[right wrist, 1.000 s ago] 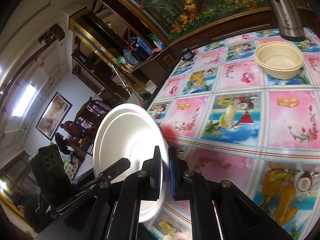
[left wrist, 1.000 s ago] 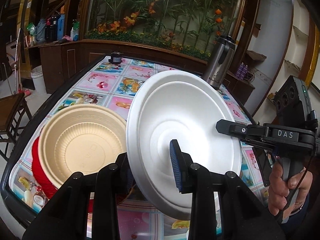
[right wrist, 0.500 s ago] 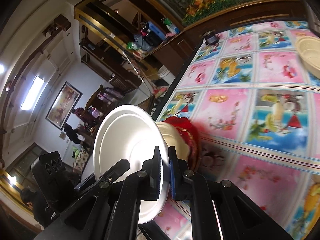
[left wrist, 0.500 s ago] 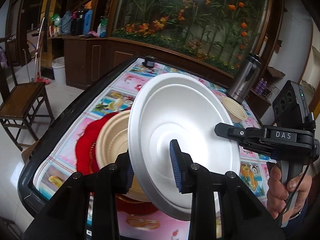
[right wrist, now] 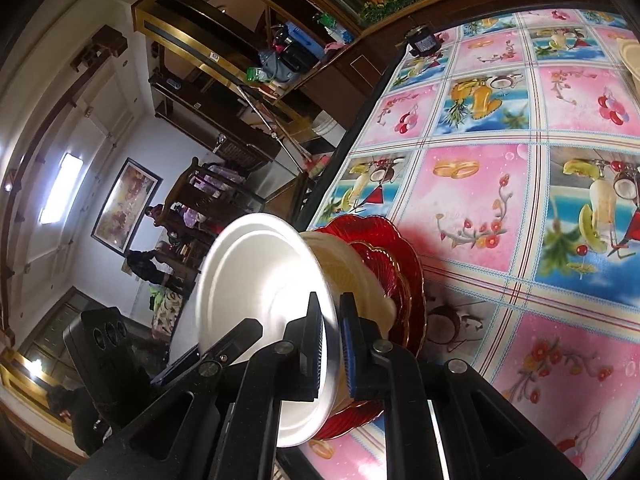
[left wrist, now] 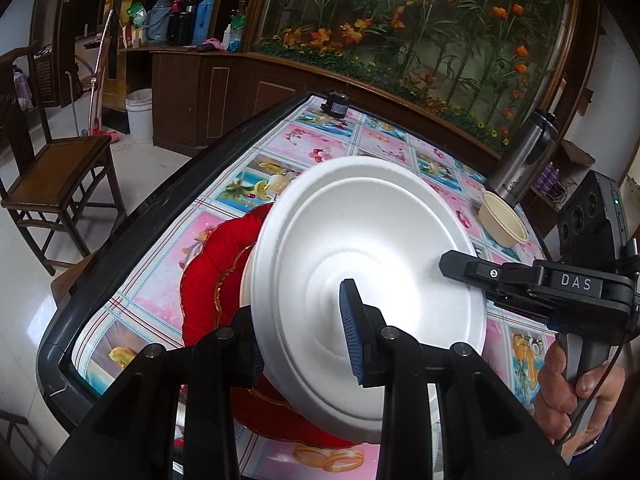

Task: Organize plates and bowls
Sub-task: 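Lower the white bowl onto the beige bowl and open the right tool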

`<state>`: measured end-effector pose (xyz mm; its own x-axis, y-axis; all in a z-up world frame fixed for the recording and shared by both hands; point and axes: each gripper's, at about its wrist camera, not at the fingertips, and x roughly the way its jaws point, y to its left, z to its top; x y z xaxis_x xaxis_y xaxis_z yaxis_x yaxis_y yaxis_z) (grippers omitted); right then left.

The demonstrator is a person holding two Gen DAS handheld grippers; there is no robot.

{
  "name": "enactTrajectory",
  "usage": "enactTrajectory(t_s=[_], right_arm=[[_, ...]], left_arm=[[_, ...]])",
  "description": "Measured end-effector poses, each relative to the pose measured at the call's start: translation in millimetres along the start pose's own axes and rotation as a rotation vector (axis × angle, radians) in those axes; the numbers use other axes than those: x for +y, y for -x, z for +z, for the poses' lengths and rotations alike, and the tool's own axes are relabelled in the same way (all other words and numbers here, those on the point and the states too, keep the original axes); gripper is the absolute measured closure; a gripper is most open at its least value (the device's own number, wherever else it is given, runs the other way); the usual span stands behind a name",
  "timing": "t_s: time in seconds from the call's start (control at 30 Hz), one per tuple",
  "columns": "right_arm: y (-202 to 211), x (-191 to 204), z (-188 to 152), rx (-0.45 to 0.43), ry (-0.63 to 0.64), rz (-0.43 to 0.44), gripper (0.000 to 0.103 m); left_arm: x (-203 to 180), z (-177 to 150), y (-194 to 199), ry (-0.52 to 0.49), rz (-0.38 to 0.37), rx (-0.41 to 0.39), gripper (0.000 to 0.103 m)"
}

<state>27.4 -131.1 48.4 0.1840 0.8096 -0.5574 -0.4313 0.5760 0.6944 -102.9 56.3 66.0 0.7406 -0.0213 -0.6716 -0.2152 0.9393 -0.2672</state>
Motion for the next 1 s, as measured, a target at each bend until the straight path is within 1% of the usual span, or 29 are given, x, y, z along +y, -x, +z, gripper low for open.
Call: enactTrajectory(t_s=[0.13,0.2,0.3,0.33,0.37,0.4,0.43,0.47,0.57,0.77,0.87,1.0], right_arm=[[-1.5,0.2,-0.3,-0.01,0.015,0.007,0.092],[-2.5,-0.4,-0.4,-0.02,0.021,0.011,0.092],[-3.0,0.2,-0.5,-0.025,0.039,0.015,0.088],[-2.1,0.6,-1.0,-0.025,0.038,0.02,0.085],[-1.4,0.7,-1.1,-0.027,0.036,0.026,0.082],[0.1,2.0,-1.3,-0.032,0.041,0.026,0.076],[1.5,4.3,-1.2,-0.041,0.053,0.016,0.067],[4.8,7.3,-1.6,-0.06,0.072,-0.006,0.064],[12.4,10.6,-1.7,-0.094,0.098,-0.022,0.064],[22.8,0.7,-3.5,-0.113,0.071,-0.008,0.064],[31.3,-10.2,-5.2,-0.128,0.052,-0.016,0.064],[44.0,-31.5,-5.8,-0.15,0.013,-0.04,0.064]], left_arm=[[1.5,1.9,0.7,0.009,0.002,-0.007,0.074],[2.7,2.5,1.4,0.017,0.002,-0.01,0.072],[3.9,2.6,3.2,0.022,-0.003,-0.02,0.072],[3.7,2.5,4.4,0.022,-0.005,-0.024,0.071],[4.5,2.7,5.2,0.024,-0.009,-0.027,0.065],[4.4,2.9,6.9,0.025,-0.014,-0.033,0.06],[3.9,3.8,8.1,0.025,-0.014,-0.039,0.05],[3.8,4.4,10.2,0.023,-0.008,-0.05,0.045],[6.2,6.8,16.1,0.023,0.007,-0.073,0.045],[16.6,11.6,24.8,0.057,0.01,-0.1,0.044],[16.0,13.8,32.1,0.065,0.0,-0.127,0.043],[5.2,14.5,40.8,0.046,-0.016,-0.16,0.043]])
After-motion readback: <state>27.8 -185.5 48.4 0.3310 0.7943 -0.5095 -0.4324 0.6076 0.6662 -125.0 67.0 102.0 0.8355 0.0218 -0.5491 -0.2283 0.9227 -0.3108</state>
